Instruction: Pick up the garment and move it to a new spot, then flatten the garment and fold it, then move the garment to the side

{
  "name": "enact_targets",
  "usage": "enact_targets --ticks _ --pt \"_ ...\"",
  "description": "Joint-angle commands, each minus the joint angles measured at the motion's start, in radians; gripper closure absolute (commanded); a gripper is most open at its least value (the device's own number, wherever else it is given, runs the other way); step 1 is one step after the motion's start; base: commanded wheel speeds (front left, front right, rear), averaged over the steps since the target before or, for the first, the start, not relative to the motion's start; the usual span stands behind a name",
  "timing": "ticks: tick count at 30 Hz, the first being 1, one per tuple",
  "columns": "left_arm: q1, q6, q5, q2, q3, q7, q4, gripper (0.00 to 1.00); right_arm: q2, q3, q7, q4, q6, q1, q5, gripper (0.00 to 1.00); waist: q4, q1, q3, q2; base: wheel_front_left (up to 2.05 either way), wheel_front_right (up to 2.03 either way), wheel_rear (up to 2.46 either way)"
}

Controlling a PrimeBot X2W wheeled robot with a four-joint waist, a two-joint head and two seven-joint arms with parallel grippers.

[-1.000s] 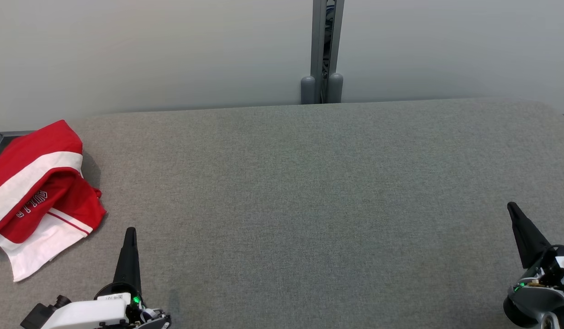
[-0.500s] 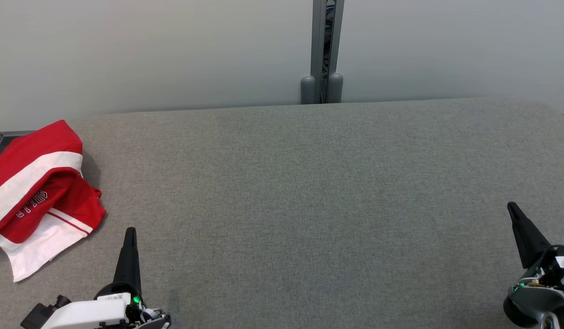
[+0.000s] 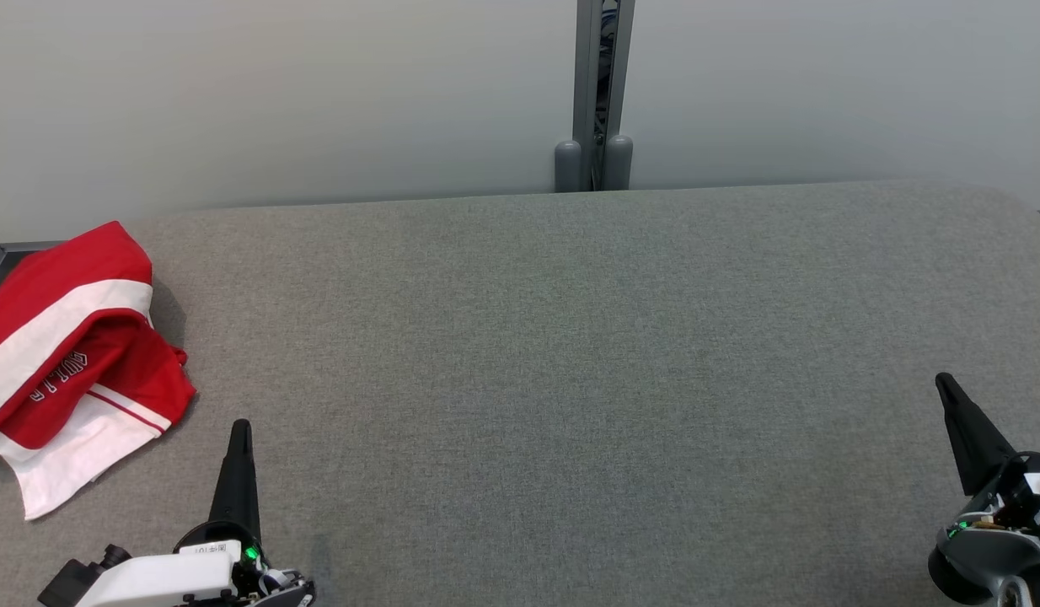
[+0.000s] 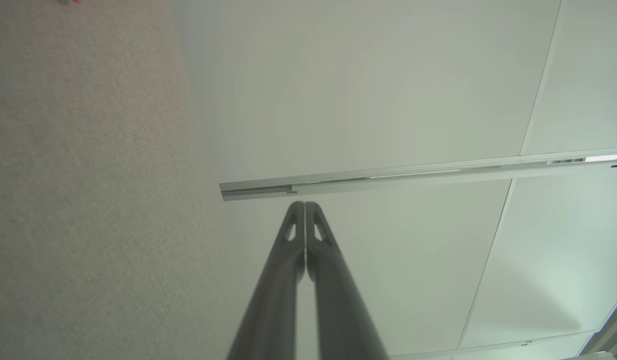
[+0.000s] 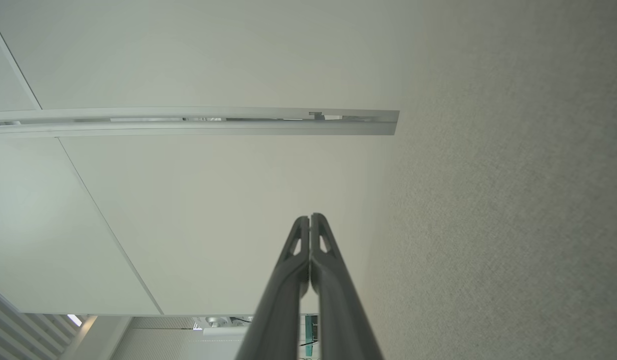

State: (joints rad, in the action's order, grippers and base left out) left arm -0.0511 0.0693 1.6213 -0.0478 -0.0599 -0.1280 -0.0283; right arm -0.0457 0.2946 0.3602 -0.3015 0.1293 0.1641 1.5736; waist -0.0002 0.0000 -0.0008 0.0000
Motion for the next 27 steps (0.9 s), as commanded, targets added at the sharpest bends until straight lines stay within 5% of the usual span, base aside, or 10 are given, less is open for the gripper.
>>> enact_targets --ticks 1,4,5,20,27 --pt "0.017 0.006 0.001 -0.002 0.004 0.000 0.004 1.00 -0.009 0.003 0.001 -0.001 0.003 0.005 0.004 1.00 0.000 0.0000 0.000 0.0000 0.00 0.00 0.00" --pt "0.017 0.006 0.001 -0.002 0.004 0.000 0.004 1.00 -0.009 0.003 0.001 -0.001 0.003 0.005 0.004 1.00 0.000 0.0000 0.000 0.0000 0.00 0.00 0.00" --pt "0.015 0.003 -0.006 -0.004 0.003 0.000 0.003 0.00 -0.008 -0.002 -0.006 0.001 0.002 0.002 -0.004 0.00 0.000 0.0000 0.000 0.0000 0.00 0.00 0.00" --pt "0.056 0.011 -0.019 -0.004 -0.005 -0.014 -0.035 0.00 -0.006 -0.060 -0.096 0.021 0.000 -0.005 -0.046 0.00 0.000 0.0000 0.002 0.0000 0.00 0.00 0.00" --pt "0.085 0.016 -0.114 -0.030 -0.009 -0.035 -0.039 0.00 -0.036 -0.107 -0.165 0.033 0.000 0.008 -0.151 0.00 0.000 0.0000 0.002 0.0000 0.00 0.00 0.00"
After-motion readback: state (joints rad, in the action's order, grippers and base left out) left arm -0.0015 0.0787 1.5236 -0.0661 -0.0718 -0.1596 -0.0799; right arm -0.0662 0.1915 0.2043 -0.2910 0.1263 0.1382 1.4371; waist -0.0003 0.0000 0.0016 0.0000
